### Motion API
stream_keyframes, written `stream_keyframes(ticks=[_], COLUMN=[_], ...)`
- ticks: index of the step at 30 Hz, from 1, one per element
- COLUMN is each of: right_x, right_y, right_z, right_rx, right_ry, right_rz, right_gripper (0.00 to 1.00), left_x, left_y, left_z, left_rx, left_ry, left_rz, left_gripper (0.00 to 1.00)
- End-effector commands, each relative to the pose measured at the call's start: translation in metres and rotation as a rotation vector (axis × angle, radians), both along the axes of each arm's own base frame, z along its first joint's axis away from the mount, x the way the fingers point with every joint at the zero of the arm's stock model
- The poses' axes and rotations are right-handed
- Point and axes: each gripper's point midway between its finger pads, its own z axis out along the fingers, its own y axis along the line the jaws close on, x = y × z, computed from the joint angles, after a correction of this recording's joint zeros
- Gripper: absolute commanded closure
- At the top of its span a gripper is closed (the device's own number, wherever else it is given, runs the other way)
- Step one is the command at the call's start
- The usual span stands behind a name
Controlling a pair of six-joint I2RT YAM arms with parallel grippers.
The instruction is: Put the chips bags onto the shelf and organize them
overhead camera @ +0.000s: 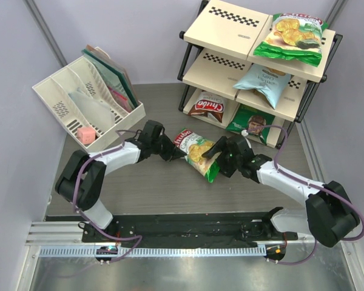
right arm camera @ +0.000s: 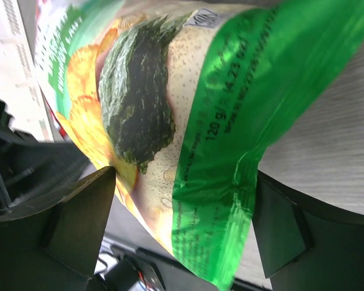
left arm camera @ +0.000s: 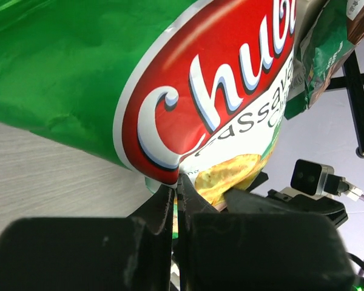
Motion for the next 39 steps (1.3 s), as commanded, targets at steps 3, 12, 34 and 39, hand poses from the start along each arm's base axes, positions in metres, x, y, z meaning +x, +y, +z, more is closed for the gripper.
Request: stream_keyframes(ticks=[3,12,34,39], right_x=[0.029,0.028,0.022,0.046], right_y=[-0.002,0.010,0.047,0.054], right_z=[0.018,0.013,0.117,0.164], right_rx=[0.017,0.058,0.032,0.057], right_ry=[-0.129,-0.130,-0.359,-0.458], right_rz=[-0.121,-0.090,0.315,0.276], right_gripper=[0.10,0.61,0.99,0.99], left_x=[-0.013,-0.015,-0.034,-0.031], left_y=[-0.009,-0.008,0.191,0.202], left_z=[0.021,0.022,0.041,0.049], left_rx=[-0.079,-0.082,0.474,0.495], left_ry=[0.002,0.005,0.004,-0.019], left_rz=[-0.037,-0.047,0.272,0.295], left_gripper=[1.00,1.00,0.78,0.78])
